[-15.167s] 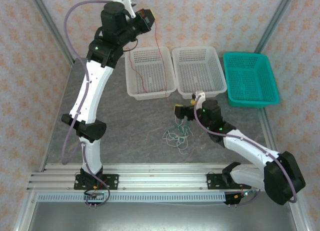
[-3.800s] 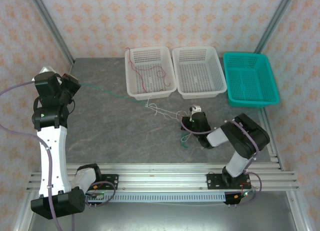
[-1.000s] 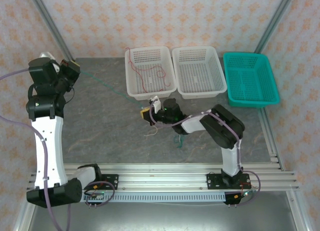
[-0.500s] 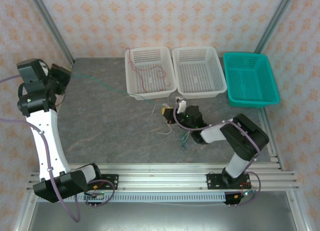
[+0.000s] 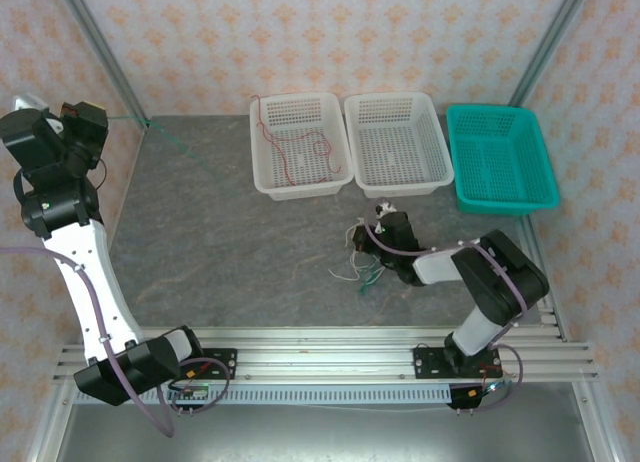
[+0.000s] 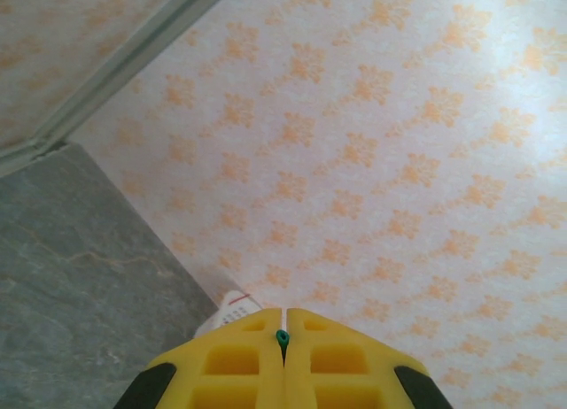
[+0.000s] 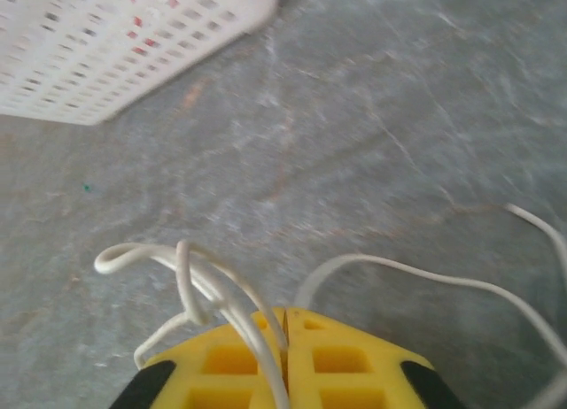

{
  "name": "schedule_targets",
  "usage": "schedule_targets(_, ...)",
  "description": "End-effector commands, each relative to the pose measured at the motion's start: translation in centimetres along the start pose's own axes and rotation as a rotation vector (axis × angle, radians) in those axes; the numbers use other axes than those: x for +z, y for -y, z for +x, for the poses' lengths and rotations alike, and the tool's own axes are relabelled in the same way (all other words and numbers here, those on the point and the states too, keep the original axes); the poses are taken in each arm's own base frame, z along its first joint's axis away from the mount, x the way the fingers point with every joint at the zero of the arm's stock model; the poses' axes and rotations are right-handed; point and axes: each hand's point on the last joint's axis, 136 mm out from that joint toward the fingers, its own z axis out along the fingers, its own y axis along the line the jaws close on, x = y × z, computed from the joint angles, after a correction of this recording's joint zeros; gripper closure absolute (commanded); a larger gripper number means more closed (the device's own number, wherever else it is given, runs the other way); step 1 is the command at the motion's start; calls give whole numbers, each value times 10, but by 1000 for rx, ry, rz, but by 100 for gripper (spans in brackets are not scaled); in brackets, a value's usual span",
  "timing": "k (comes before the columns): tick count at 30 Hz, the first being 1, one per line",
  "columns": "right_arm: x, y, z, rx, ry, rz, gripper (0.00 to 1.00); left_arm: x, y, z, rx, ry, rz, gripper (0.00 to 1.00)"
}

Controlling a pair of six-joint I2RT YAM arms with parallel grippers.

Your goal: Untangle the cables

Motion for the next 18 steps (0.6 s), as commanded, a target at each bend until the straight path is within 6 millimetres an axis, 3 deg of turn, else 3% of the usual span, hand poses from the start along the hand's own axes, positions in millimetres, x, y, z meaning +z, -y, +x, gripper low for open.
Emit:
schedule_targets(1,-17,-20,-14,-69,5,-18,57,-23,65,-7,71,18,195,100)
schedule_targets(4,-43,-36,-42,-116,93,-17,3,-34,98,-5,99,18,266,100)
schedule_targets(8,-84,-56,-83,-187,256,-17,1,-36,145,13,112,-36,396,100)
schedule_targets(12,-120,-79,-119,-245,378,-29,1,-25,177,43,116,-106,475,100)
schedule_targets(18,-158,-76,-165,-161,566,80,1,8,228,115,109,-264,584,100)
